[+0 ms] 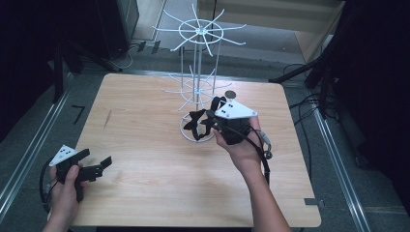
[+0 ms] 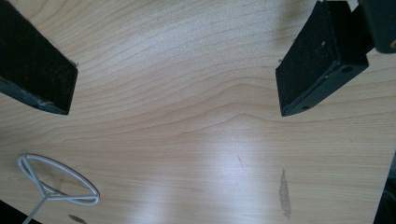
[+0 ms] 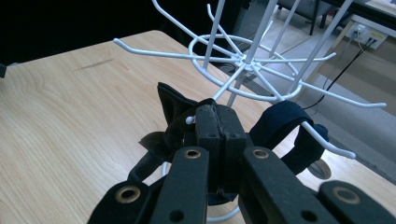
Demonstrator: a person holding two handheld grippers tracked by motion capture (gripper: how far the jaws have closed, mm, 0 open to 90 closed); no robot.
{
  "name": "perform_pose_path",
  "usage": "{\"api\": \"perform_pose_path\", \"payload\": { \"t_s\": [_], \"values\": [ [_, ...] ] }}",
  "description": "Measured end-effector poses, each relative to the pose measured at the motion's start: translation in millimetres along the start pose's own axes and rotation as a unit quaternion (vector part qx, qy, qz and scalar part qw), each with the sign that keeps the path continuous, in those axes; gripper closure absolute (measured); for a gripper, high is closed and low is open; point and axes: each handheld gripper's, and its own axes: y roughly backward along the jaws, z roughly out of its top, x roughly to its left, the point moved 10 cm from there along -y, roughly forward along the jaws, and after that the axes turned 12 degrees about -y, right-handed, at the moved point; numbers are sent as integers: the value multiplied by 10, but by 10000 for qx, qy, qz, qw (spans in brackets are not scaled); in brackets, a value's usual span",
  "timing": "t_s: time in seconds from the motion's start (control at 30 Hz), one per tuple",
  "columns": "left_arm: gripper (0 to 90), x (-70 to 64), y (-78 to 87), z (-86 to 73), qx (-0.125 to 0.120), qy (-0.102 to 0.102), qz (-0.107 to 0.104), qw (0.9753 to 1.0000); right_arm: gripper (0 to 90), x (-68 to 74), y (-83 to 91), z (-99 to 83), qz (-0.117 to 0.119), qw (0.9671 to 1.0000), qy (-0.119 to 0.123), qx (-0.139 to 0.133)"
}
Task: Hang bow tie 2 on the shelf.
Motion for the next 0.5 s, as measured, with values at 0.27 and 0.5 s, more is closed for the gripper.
{"api": "perform_pose_path", "payload": {
  "t_s": [0.27,0.5],
  "values": [
    [0,1,1,-1,3,-5,-2,10000,900,-16,-121,14,-54,9999,-103,-9],
    [0,1,1,-1,5,-5,-7,10000,900,-25,-202,21,-111,9998,-178,8]
  ]
}}
